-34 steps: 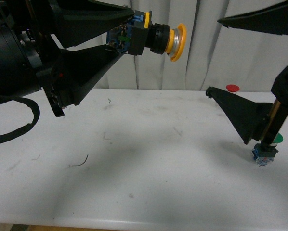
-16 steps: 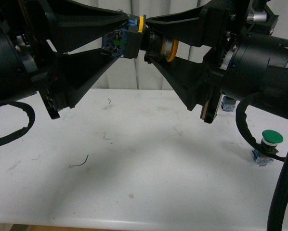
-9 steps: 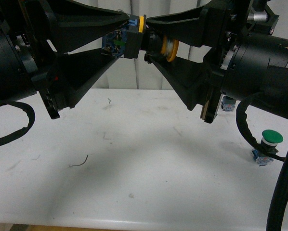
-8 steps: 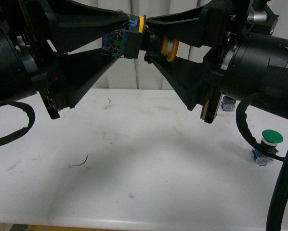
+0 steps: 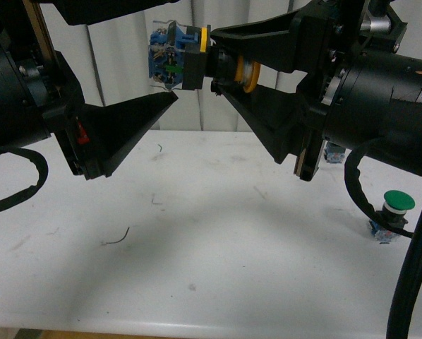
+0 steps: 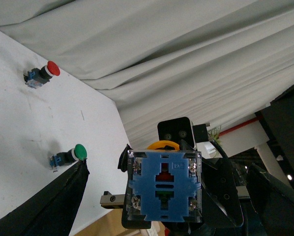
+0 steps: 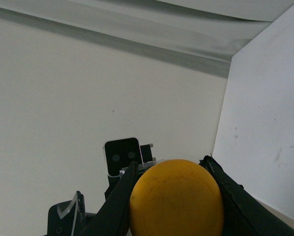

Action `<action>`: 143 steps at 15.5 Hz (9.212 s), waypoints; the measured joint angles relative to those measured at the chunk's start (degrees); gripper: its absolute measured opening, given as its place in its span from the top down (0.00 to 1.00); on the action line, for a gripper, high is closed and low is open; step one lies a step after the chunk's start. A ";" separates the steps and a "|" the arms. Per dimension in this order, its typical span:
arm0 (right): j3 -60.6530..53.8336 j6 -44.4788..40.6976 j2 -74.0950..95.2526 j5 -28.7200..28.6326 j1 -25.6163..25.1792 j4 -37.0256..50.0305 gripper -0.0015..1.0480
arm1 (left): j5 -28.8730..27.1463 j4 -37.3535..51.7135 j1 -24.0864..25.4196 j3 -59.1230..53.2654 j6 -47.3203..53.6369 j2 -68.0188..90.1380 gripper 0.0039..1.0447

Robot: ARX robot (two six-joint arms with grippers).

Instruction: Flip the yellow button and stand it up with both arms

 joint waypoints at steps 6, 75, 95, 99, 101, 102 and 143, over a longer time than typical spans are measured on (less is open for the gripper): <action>-0.15 0.26 0.00 0.22 -2.14 0.02 0.66 | 8.96 -11.50 15.78 -2.80 8.07 -9.01 0.06; 53.81 -79.56 24.94 45.46 -17.70 -86.95 0.66 | -36.68 -73.92 13.51 -29.90 66.05 -94.42 0.06; 61.16 -79.95 34.14 48.41 -16.06 -86.95 0.66 | -36.68 -73.90 13.51 -29.90 66.05 -94.42 0.06; 61.13 -79.95 34.14 48.57 -16.06 -86.90 0.66 | -36.68 -73.90 13.51 -29.90 66.05 -94.42 0.06; 61.13 -80.06 34.14 48.59 -16.09 -86.90 0.60 | -36.68 -73.90 13.51 -29.90 66.05 -94.42 0.06; 61.13 -80.04 34.14 48.61 -16.17 -86.84 0.48 | -36.68 -73.90 13.51 -29.90 66.05 -94.42 0.06; -40.15 -79.32 -83.91 35.01 -21.44 -52.63 0.98 | -36.68 -73.90 13.51 -29.90 66.05 -94.42 0.06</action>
